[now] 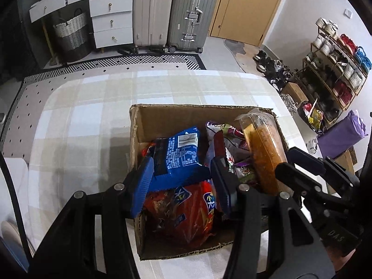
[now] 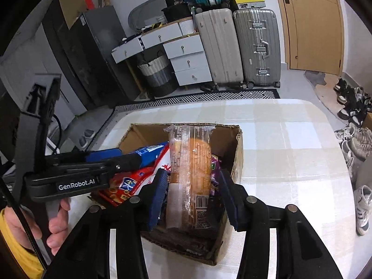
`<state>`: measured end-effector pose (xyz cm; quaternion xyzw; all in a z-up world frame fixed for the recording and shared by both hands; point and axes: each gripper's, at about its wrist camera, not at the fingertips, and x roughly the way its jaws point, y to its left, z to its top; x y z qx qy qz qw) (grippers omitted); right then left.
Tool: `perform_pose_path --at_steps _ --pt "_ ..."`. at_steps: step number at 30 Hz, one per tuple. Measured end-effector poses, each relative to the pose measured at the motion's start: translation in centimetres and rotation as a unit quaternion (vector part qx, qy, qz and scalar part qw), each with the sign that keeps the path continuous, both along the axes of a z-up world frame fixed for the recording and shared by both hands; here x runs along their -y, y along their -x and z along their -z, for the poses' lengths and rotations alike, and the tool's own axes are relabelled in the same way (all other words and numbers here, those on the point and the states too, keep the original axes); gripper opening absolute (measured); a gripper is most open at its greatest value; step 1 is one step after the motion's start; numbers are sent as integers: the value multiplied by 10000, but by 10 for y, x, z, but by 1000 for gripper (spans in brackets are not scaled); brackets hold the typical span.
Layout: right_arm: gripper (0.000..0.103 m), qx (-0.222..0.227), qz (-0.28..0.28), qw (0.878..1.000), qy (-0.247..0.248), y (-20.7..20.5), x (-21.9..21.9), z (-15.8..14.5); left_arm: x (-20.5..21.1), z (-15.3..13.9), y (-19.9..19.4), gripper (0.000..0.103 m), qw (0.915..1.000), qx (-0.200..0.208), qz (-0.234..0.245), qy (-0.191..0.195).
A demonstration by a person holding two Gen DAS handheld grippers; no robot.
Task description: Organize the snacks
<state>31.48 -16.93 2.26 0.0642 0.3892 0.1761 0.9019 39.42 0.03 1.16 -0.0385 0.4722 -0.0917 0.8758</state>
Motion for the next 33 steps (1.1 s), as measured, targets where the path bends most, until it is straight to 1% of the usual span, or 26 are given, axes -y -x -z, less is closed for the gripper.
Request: perform_pose_path --at_steps 5,8,11,14,15,18,22,24,26,27,29,33 --pt "47 80 47 9999 -59 5 7 -9 -2 -8 7 49 10000 55 -63 3" --pt "47 99 26 9999 -95 8 7 -17 -1 -13 11 52 10000 61 -74 8" --pt "47 161 29 9998 -98 15 8 -24 1 -20 18 53 9998 153 -88 35" --pt "49 220 17 9998 -16 22 8 -31 4 -26 29 63 9997 227 -106 47" --pt "49 248 3 9997 39 24 8 -33 4 -28 33 64 9996 268 -116 16" --pt "49 274 -33 9996 62 31 7 -39 6 -33 50 64 9990 417 -149 -37" --pt "49 337 -46 9994 40 45 8 -46 5 -38 71 64 9988 449 -209 -32" --pt "49 396 -54 9992 24 56 7 -52 3 -42 82 66 9987 455 -245 -40" --pt "49 448 -68 9990 -22 67 8 -58 0 -50 98 66 9978 567 -339 7" --pt "49 475 -68 9988 -40 73 7 -61 -2 -54 107 70 9973 625 -371 41" --pt "49 546 -85 9984 -78 89 7 -69 -8 -64 123 74 9964 726 -442 44" --pt "49 717 -111 9973 -96 125 6 -84 -13 -87 164 76 9942 939 -530 -5"
